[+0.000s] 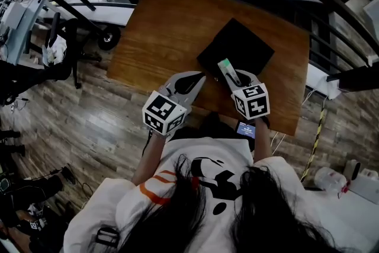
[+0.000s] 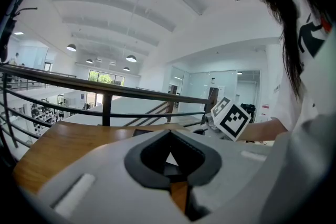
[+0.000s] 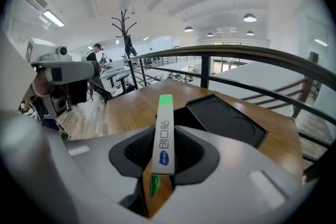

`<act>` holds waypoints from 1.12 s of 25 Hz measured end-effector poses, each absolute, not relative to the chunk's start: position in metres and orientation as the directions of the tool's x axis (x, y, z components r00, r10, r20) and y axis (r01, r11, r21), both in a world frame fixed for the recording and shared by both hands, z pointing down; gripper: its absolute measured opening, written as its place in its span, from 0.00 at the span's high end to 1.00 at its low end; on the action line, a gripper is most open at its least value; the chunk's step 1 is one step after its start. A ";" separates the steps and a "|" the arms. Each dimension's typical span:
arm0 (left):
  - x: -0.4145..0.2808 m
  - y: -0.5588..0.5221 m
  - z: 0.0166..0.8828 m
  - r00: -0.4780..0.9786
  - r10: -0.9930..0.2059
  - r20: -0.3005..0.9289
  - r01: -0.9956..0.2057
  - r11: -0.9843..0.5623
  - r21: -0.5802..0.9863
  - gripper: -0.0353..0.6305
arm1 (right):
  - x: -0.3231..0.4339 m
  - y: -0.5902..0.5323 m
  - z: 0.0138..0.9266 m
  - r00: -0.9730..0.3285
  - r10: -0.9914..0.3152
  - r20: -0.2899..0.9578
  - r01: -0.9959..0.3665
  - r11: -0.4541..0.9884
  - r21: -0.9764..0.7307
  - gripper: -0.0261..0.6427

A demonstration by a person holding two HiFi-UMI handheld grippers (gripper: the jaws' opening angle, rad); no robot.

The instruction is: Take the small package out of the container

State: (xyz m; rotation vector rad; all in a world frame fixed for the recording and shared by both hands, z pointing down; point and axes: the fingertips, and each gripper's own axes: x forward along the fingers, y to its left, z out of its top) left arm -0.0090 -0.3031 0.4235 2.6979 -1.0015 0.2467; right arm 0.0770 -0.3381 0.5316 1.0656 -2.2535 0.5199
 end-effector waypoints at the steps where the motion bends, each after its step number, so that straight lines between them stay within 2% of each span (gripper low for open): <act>1: -0.012 -0.302 0.424 0.752 -0.613 0.242 -0.656 -0.734 0.177 0.95 | 0.074 -0.336 0.527 -0.509 -0.570 0.646 -0.794 0.600 -0.097 0.78; 14: -0.053 -0.272 0.424 0.774 -0.590 0.232 -0.631 -0.752 0.192 0.95 | 0.032 -0.296 0.484 -0.556 -0.612 0.563 -0.806 0.563 -0.184 0.78; 28: -0.081 -0.214 0.438 0.818 -0.529 0.226 -0.572 -0.787 0.232 0.95 | 0.003 -0.223 0.468 -0.529 -0.662 0.530 -0.838 0.505 -0.206 0.78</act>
